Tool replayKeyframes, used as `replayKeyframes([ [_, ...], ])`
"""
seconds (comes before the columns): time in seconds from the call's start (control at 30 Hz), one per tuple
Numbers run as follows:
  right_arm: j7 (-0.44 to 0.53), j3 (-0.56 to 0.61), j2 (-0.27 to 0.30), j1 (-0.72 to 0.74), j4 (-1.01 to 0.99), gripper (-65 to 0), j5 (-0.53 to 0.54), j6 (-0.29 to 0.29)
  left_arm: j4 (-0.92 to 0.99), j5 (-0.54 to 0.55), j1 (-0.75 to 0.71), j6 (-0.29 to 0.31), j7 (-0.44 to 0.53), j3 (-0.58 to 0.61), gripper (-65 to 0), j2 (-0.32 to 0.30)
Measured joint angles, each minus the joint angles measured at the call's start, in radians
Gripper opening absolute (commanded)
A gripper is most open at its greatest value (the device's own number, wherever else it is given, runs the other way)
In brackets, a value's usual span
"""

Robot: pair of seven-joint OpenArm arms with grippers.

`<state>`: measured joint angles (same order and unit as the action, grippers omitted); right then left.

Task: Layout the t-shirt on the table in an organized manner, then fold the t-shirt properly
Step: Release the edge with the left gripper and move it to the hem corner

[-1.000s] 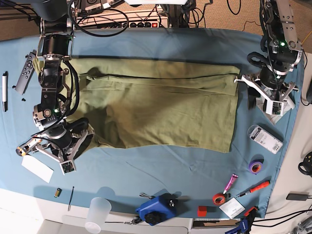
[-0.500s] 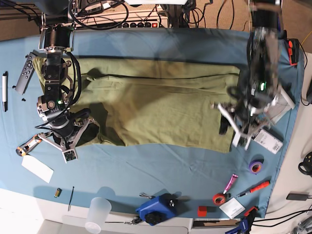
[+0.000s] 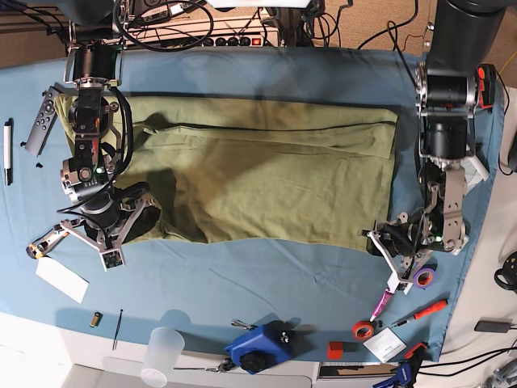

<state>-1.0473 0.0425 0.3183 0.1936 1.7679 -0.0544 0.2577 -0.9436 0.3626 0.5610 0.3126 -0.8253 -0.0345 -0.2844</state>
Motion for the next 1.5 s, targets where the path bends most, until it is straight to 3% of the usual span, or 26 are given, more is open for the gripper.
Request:
replayKeyframes([
  [0.13, -0.011, 0.000, 0.000, 0.000, 0.000, -65.0, 0.000, 0.000, 0.083, 0.002, 0.023, 0.001, 0.037, -0.002, -36.6, -0.003],
  [0.3, -0.011, 0.000, 0.000, 0.000, 0.000, -65.0, 0.000, 0.000, 0.088, 0.083, 0.025, 0.082, -0.015, -0.004, -37.5, -0.003],
  [0.37, -0.011, 0.000, 0.000, 0.000, 0.000, -65.0, 0.000, 0.000, 0.088, 0.101, 0.024, 0.080, -0.013, -0.004, -43.2, -0.001],
  [0.53, -0.011, 0.000, 0.000, 0.000, 0.000, -65.0, 0.000, 0.000, 0.089, 0.104, 0.021, 0.059, -0.020, -0.004, -65.0, 0.009],
  [0.63, -0.011, 0.000, 0.000, 0.000, 0.000, -65.0, -0.014, 0.000, 0.089, 0.105, 0.021, 0.019, -0.020, -0.004, -65.0, 0.010],
  [0.73, 0.023, -0.013, 0.000, 0.000, 0.000, -65.0, -0.029, 0.000, 0.088, 0.123, 0.022, 0.019, -0.052, -0.006, -65.0, 0.010],
  [0.9, 0.041, -0.121, -0.001, 0.000, 0.000, -65.0, 0.011, -0.004, 0.074, 0.234, 0.020, 0.024, -0.224, -0.072, -65.0, 0.010],
  [1.23, 0.034, -0.274, -0.001, -0.054, 0.000, -65.0, 0.113, 0.065, 0.062, 0.601, 0.018, 0.154, -0.558, -0.384, -65.0, -0.011],
  [1.43, 0.031, -0.280, -0.003, -0.093, 0.000, -65.0, 0.161, 0.064, 0.061, 0.787, 0.009, 0.187, -0.573, -0.432, -65.0, -0.071],
  [1.5, 0.030, -0.280, -0.003, -0.099, 0.000, -65.0, 0.168, 0.064, 0.060, 0.866, -0.015, 0.234, -0.574, -0.433, -65.0, -0.088],
])
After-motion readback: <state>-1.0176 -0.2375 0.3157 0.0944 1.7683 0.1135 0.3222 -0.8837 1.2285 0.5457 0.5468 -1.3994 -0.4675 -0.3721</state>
